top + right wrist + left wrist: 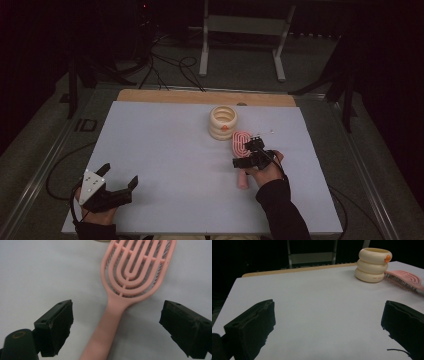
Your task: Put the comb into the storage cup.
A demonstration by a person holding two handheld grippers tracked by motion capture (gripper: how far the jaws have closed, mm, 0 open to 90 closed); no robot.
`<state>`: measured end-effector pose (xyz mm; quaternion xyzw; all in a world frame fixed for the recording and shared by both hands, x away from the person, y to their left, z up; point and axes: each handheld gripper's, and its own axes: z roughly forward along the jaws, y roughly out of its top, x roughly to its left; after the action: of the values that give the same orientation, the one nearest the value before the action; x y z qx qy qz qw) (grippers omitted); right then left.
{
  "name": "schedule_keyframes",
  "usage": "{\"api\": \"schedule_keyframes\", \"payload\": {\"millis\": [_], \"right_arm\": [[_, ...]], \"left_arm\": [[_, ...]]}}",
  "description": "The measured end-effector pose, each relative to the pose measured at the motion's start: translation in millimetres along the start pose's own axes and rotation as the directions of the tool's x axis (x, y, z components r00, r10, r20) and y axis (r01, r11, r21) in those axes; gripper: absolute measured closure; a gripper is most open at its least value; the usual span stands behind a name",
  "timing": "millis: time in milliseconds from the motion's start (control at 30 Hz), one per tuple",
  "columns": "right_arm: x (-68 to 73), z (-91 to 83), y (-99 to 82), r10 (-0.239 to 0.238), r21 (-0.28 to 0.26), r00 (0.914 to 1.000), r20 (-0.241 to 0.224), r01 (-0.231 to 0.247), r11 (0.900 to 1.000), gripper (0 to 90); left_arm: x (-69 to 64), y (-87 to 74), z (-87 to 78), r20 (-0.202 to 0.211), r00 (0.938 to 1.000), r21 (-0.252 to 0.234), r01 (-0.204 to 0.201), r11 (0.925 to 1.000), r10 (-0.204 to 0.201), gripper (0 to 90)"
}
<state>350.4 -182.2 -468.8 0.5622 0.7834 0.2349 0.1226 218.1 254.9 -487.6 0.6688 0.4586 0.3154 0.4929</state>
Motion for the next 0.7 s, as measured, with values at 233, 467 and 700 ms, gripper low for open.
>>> {"api": "schedule_keyframes", "payload": {"millis": [233,467,700], "right_arm": [[-2.7,10.6,-0.3,0.021,0.032,0.9997,0.013,-0.022,0.9993,11.0],[-1.8,21.5,0.3,0.084,0.087,0.994,0.07,-0.09,0.9921,16.6],[0.2,27.8,0.3,0.119,0.109,0.988,0.099,-0.13,0.9856,27.4]], "left_arm": [[-0.2,0.0,0.4,0.001,1.0,0.0,-0.001,1.0,0.001,0.3],[0.1,0.0,0.5,0.002,1.0,0.003,-0.004,1.0,0.004,0.3],[0.3,-0.1,0.8,0.003,1.0,0.003,-0.003,1.0,0.003,0.3]]}}
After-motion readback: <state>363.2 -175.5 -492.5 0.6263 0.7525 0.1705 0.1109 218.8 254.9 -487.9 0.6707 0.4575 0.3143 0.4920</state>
